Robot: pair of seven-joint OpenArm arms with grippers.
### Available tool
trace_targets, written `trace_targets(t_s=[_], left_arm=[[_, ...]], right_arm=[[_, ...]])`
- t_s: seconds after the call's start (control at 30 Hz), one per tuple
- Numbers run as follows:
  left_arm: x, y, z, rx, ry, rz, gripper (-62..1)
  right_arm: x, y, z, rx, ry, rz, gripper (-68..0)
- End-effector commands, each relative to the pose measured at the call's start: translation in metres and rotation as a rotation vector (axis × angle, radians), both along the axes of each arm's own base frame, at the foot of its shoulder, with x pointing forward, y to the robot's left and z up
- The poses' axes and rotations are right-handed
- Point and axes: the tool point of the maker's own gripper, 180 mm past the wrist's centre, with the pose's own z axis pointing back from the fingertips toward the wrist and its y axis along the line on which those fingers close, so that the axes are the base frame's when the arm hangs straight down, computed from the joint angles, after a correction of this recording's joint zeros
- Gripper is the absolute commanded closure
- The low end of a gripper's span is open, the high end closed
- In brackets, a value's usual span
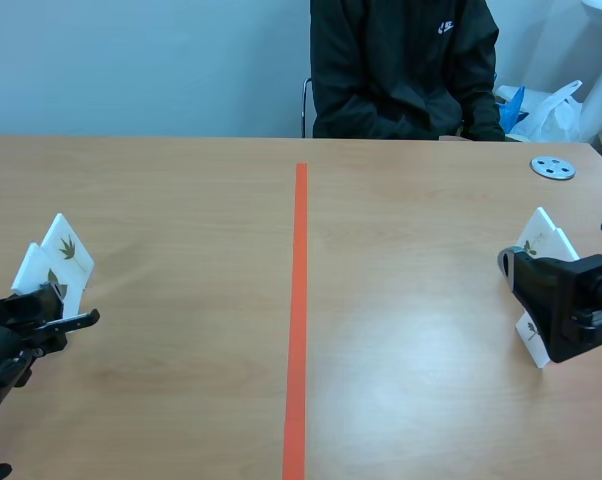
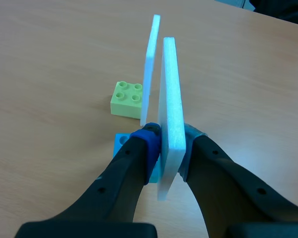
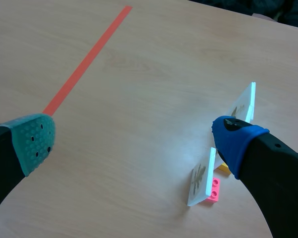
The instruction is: Sort the leaf by its shape. The table is split by an orange tape line. A compound leaf with several leaflets goes to the left side, a simple leaf with one blade goes to the right side. Return to the home posture when a red brick is placed on the table.
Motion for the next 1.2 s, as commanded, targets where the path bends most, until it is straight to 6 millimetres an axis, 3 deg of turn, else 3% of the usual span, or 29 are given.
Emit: trace_targets(t_s=[0.0, 0.27, 0.5, 0.7, 0.8, 0.93, 1.17], left_arm=[[0.006, 0.004, 0.009, 0.011, -0.035, 0.005, -7.0], [0.008, 0.010, 0.006, 0.020, -0.035, 0.028, -7.4], [0.008, 0.010, 0.006, 0.020, -0.034, 0.028, -14.3], [0.008, 0.011, 0.006, 0.042, -0.031, 0.015, -32.1], [0.010, 0.010, 0.010, 0.077, -0.034, -0.007, -37.0], [0.012, 0.008, 0.029, 0.097, -0.080, -0.029, -42.7], [0.008, 0.004, 0.093, 0.170, -0.216, -0.077, -51.0]], right_arm=[[0.005, -0.002, 0.009, 0.008, -0.035, -0.004, -67.9], [0.005, -0.002, 0.009, 0.008, -0.035, -0.004, -67.9], [0.005, -0.002, 0.009, 0.008, -0.035, -0.004, -67.9], [0.005, -0.002, 0.009, 0.008, -0.035, -0.004, -67.9], [0.005, -0.002, 0.009, 0.008, -0.035, -0.004, -67.9], [0.005, -0.002, 0.009, 0.008, -0.035, -0.004, -67.9], [0.005, -0.002, 0.009, 0.007, -0.035, -0.004, -67.9]])
